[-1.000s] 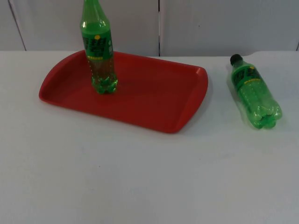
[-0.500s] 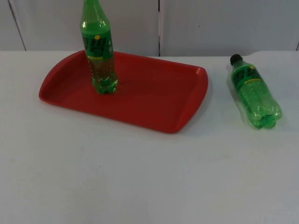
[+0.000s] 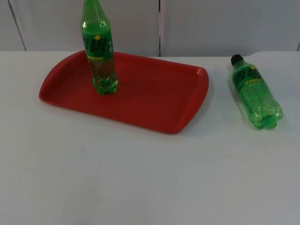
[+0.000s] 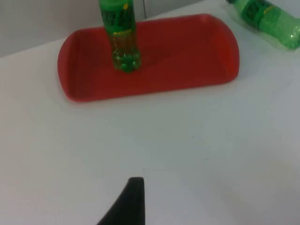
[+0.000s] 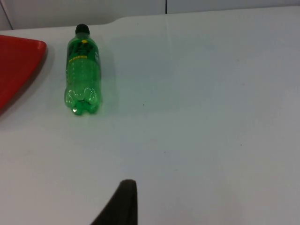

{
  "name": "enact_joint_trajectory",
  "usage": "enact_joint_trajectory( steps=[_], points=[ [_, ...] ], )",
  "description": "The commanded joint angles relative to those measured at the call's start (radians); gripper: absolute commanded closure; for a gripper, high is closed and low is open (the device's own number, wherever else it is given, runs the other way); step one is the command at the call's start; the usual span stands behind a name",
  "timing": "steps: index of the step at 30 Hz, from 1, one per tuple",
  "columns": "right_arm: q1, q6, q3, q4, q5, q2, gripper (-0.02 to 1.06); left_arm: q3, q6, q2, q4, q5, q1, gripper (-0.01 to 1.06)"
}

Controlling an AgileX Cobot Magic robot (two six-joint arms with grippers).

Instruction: Place the bottle upright on the tray.

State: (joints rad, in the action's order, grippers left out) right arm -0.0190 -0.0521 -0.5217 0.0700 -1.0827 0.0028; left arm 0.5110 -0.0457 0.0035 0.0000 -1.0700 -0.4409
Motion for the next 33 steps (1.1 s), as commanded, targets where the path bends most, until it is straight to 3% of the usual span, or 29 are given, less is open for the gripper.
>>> enact_joint_trajectory(
  steps=[1,33],
  points=[
    [-0.006,0.004,0.006,-0.003,0.005,-0.003,0.0,-0.006,0.009,-0.003,0.007,0.003,-0.007,0.0],
    [-0.006,0.004,0.006,-0.003,0.005,-0.003,0.0,-0.017,0.015,-0.003,0.005,-0.005,-0.007,0.0]
  ],
)
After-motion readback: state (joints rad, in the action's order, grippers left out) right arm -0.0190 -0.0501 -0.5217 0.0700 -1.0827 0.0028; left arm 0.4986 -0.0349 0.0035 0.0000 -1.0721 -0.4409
